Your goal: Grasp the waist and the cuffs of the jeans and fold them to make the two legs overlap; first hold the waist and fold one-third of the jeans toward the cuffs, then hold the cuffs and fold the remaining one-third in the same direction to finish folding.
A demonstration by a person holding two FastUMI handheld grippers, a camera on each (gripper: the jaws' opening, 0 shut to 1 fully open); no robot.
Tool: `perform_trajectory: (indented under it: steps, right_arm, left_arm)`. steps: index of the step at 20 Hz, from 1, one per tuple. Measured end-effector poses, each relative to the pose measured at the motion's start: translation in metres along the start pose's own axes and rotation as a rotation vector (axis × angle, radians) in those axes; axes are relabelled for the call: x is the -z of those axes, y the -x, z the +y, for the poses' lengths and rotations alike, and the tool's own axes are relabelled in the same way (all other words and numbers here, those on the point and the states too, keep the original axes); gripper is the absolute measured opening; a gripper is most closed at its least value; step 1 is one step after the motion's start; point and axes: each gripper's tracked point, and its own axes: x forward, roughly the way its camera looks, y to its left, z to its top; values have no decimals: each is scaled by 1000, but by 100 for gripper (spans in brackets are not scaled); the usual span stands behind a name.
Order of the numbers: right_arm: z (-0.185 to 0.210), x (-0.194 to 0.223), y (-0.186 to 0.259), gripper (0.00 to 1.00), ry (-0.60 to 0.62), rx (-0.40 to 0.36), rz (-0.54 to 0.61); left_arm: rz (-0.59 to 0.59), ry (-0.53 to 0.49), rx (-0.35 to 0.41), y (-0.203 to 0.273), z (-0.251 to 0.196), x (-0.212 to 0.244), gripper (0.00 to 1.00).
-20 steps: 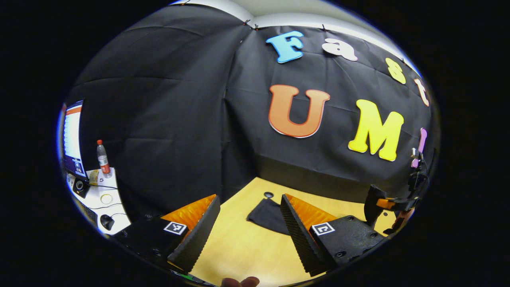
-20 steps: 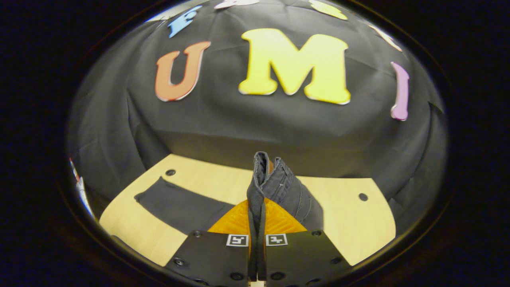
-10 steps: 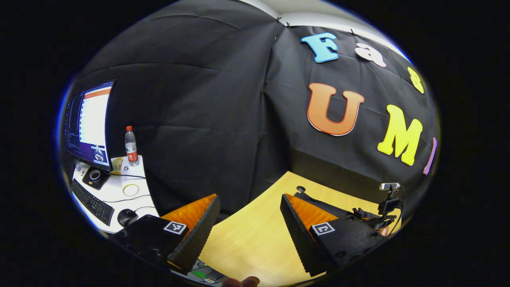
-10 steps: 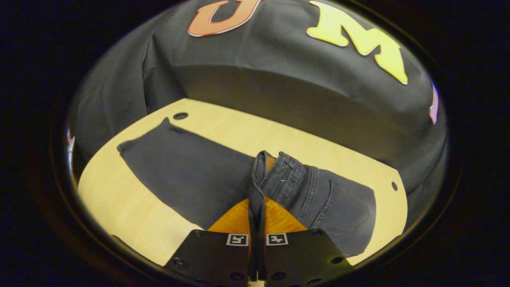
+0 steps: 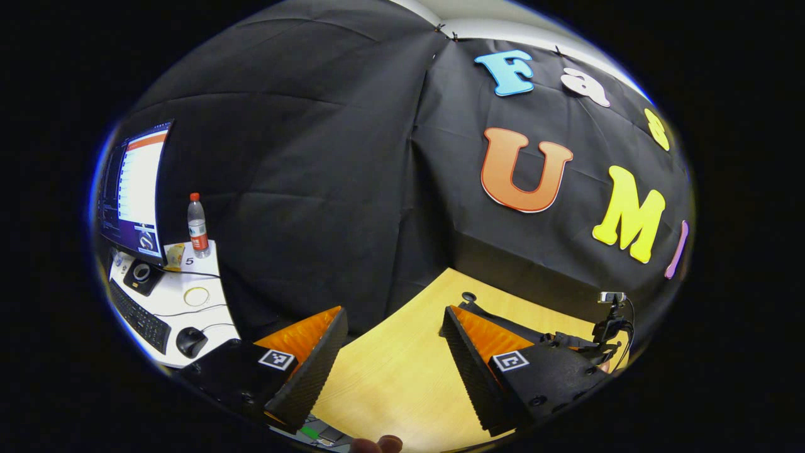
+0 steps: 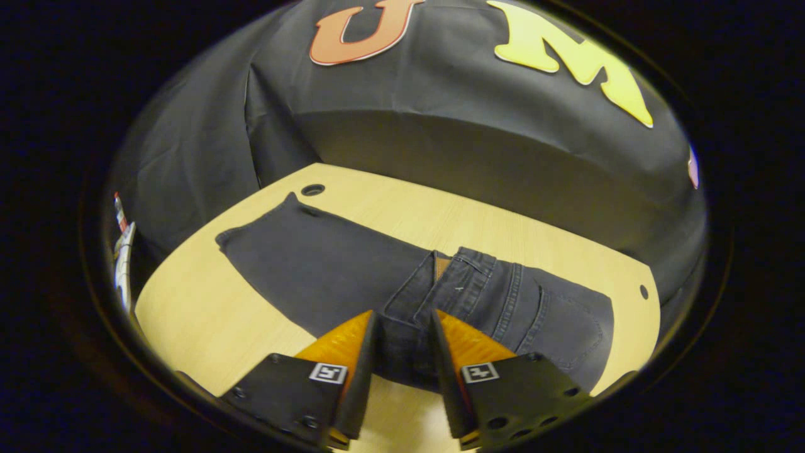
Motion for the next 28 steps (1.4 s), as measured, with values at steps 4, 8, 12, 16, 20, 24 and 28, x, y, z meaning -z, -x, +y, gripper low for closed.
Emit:
perform_trajectory:
  steps: [4,8,12,16,20,24,28]
  right_arm:
    - [-2,-25,67,80,13,-60,-73]
    - [-24,-47,162,96,52,-79,-150]
    - [-70,-54,238,96,11,-23,-161]
    - [-123,-58,291,93,-128,84,-194]
    - [-138,-51,313,99,-171,150,-206]
    - [-139,-52,322,94,-148,168,-221]
    - [-141,-53,322,94,-130,185,-226]
  left_arm:
    - [39,52,110,-20,-35,14,98]
    - [193,236,257,-73,-76,65,98]
    - [382,616,343,-142,-117,122,99]
    - [468,793,305,-184,-125,160,98]
    - [521,878,263,-212,-127,175,98]
    - [577,896,220,-236,-140,193,98]
    - [580,919,237,-256,-155,190,96]
